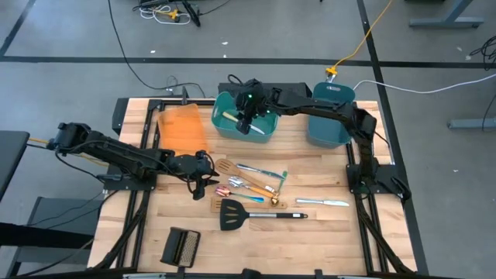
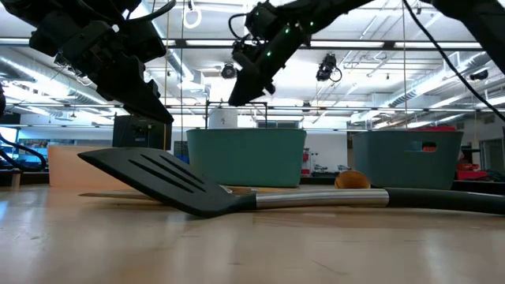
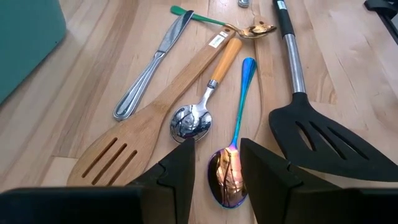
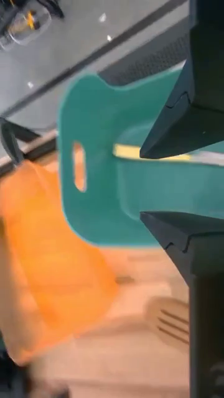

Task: Pick & Place Kitchen Items
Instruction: Put the black spatula into the blue bin

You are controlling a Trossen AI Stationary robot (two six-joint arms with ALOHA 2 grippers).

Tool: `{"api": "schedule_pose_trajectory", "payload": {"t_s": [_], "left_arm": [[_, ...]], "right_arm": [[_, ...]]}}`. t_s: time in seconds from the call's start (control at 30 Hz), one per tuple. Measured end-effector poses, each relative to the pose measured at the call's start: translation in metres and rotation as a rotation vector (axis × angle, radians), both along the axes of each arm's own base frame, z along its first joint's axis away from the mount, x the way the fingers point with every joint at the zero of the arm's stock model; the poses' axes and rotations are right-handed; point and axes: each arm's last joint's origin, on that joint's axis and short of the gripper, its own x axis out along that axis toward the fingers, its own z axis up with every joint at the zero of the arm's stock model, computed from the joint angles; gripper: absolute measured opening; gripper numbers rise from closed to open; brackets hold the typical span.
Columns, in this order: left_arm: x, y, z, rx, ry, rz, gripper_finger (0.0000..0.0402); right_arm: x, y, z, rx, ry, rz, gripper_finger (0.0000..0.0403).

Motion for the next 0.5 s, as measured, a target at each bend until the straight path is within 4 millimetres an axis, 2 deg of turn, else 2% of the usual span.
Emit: {"api": "schedule_pose_trajectory", "payload": {"t_s": [0.33,0.5], "left_arm": [[0.000,0.000,0.000,0.000,0.001,0.000,0.0133],[0.000,0.000,0.000,0.000,0.003,0.000,0.0133]], "right_arm": [[-0.021,0.055,0.027,0.077,0.112,0.089,0.0144],[-0.025,0.086,0.030,0.114,0.168,0.128,0.0135]]}}
